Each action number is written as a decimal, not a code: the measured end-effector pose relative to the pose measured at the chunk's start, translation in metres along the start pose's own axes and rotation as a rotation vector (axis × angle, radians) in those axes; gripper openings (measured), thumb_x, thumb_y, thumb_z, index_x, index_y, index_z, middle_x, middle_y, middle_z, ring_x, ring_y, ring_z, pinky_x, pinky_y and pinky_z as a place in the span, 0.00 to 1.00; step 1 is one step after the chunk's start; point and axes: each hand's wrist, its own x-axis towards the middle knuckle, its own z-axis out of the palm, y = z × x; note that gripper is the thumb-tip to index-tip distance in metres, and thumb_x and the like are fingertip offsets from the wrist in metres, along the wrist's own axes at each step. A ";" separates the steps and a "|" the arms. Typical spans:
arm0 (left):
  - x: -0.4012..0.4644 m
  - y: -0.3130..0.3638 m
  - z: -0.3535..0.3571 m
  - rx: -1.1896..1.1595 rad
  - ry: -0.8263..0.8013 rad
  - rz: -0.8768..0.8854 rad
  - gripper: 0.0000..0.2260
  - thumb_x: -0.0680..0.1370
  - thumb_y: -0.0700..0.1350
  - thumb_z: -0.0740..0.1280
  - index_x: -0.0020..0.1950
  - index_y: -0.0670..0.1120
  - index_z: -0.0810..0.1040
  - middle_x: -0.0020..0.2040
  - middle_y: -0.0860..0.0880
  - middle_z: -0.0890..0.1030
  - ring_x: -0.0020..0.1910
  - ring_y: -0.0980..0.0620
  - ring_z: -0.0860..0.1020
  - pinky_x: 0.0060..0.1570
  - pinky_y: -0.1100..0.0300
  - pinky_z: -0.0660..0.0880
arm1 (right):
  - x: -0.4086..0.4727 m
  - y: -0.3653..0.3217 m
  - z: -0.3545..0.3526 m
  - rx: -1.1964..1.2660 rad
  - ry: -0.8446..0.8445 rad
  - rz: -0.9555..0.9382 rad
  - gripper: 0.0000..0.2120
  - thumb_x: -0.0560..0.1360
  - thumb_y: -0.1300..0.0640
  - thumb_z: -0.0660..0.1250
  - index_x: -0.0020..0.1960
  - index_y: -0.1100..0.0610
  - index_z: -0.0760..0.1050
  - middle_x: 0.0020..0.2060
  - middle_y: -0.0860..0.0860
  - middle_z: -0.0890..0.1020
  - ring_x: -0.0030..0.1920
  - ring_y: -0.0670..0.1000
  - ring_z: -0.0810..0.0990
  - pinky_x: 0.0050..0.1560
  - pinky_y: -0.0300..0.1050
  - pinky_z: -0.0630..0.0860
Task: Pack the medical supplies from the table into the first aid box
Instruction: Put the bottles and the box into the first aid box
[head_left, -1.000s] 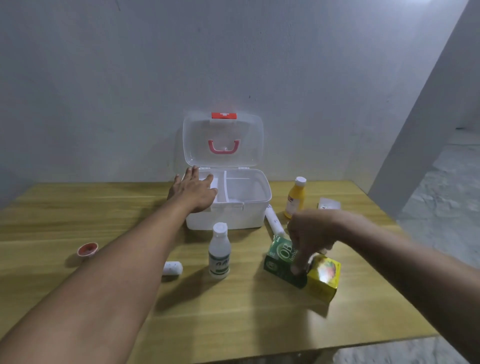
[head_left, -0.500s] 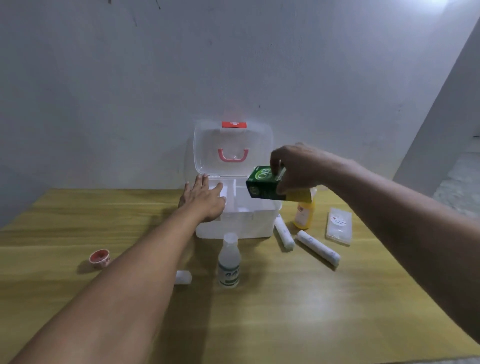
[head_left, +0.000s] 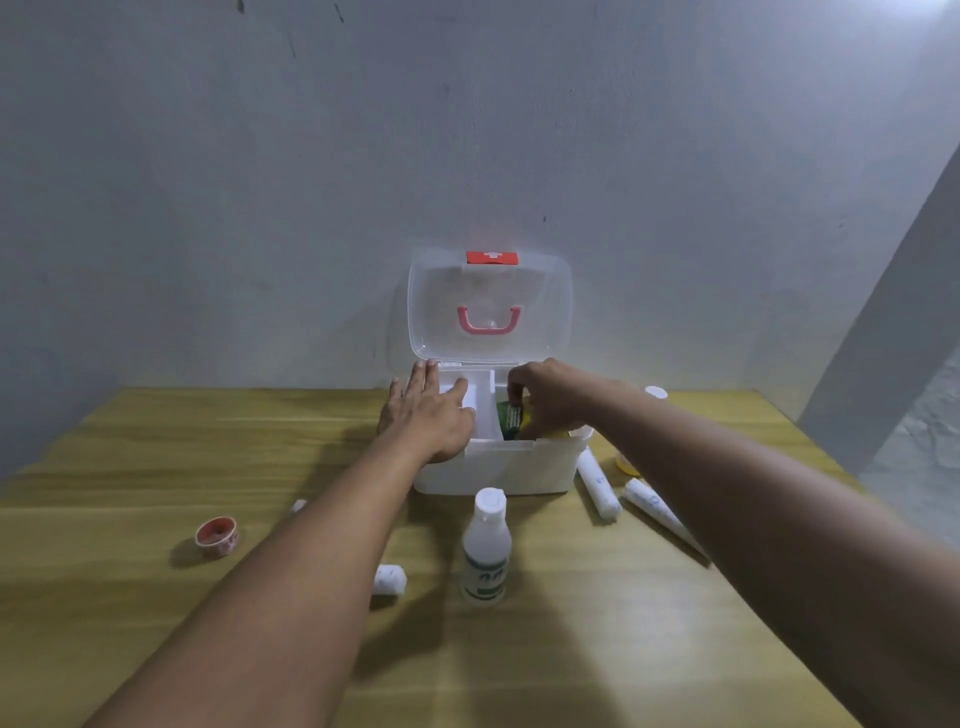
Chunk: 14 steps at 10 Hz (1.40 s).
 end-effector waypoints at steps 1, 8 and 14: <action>0.000 0.000 -0.001 -0.002 -0.011 0.000 0.25 0.82 0.54 0.46 0.79 0.53 0.47 0.80 0.43 0.40 0.79 0.45 0.40 0.76 0.46 0.41 | -0.003 0.010 -0.001 -0.025 -0.011 0.011 0.20 0.66 0.53 0.78 0.54 0.57 0.76 0.47 0.53 0.78 0.44 0.53 0.74 0.34 0.40 0.69; 0.000 -0.001 0.000 0.002 -0.008 -0.006 0.25 0.82 0.54 0.46 0.79 0.53 0.47 0.80 0.43 0.40 0.79 0.46 0.39 0.76 0.45 0.42 | 0.015 -0.003 0.024 0.188 0.096 0.277 0.16 0.66 0.62 0.73 0.53 0.63 0.80 0.46 0.57 0.85 0.47 0.56 0.83 0.51 0.48 0.81; 0.011 0.013 -0.015 0.014 0.054 0.099 0.27 0.82 0.55 0.45 0.79 0.45 0.50 0.80 0.43 0.47 0.79 0.45 0.46 0.76 0.43 0.46 | -0.100 0.117 -0.010 0.437 0.257 0.717 0.05 0.70 0.64 0.68 0.40 0.66 0.79 0.33 0.59 0.82 0.34 0.60 0.84 0.34 0.54 0.84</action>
